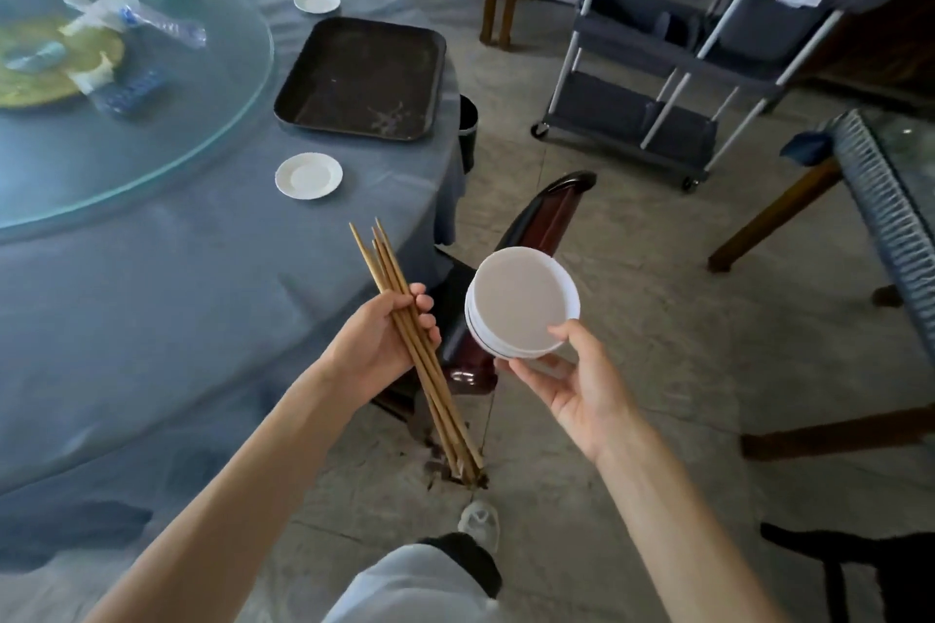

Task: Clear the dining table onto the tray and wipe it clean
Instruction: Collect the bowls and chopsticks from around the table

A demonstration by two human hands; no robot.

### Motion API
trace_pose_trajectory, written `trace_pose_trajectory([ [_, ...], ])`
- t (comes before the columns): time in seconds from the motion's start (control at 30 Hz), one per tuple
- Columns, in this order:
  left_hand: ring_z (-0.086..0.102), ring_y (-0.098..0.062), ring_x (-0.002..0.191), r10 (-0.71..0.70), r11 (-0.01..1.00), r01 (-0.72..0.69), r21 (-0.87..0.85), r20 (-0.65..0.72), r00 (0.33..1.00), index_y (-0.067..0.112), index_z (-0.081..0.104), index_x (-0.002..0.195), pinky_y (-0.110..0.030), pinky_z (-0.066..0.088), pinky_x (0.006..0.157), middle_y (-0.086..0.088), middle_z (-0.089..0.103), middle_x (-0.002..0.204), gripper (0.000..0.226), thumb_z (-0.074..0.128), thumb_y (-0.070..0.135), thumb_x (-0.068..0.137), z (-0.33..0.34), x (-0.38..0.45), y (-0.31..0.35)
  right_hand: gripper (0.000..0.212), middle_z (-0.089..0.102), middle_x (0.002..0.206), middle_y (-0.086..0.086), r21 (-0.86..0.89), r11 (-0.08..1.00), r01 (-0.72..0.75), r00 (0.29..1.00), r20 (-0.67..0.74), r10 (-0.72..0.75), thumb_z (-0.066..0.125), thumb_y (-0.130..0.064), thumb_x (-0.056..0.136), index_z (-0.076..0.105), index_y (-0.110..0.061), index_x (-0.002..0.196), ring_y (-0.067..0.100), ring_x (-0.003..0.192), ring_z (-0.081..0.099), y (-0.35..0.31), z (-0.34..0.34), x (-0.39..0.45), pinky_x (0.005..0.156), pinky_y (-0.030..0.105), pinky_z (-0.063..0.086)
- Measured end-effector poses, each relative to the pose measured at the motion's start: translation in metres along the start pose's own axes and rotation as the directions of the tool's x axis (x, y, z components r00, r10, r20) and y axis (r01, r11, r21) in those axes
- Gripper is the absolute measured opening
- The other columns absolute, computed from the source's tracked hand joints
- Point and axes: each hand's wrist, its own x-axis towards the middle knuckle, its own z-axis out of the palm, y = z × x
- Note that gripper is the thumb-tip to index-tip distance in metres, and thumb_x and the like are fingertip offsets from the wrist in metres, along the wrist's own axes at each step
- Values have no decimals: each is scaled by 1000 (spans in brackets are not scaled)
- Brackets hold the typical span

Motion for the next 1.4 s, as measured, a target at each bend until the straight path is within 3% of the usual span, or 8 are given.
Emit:
trace_pose_trajectory([
  [0.33,52,-14,64,15,1000,-14,-8,74,997,16,52,99,-32,46,75,1,55,81,17,37,10,98,122,93,-22,35,57,137,30,25,999,39,998,-43,-38,61,-9,94,61,-14,129,52,109,69,-131,-56,58,65,34,64],
  [0.6,52,-11,62,84,991,-82,-102,15,996,17,54,96,-29,50,69,3,54,81,17,39,10,95,166,188,-9,39,56,136,35,-9,999,-34,999,23,34,61,-9,94,59,-11,132,56,103,69,-229,-69,156,64,34,64],
  [0.8,52,-10,64,172,972,-183,-149,-84,982,17,54,96,-30,43,76,3,53,81,18,37,10,97,215,292,-3,34,58,134,34,-103,992,-78,988,121,91,60,-9,94,61,-8,128,54,107,69,-327,-72,260,65,33,64],
  [1.07,50,-10,61,292,916,-345,-205,-246,924,18,53,96,-29,45,73,6,48,76,19,36,10,96,275,388,22,36,59,137,30,-321,936,-142,965,166,204,58,-11,95,62,-8,130,50,116,66,-449,-56,369,65,30,63],
  [1.4,48,-10,60,389,809,-509,-294,-381,838,18,54,94,-30,46,72,6,47,74,20,37,9,97,271,477,80,36,64,128,29,-477,857,-196,900,259,350,58,-11,95,62,-11,131,48,107,71,-507,36,490,67,32,64],
])
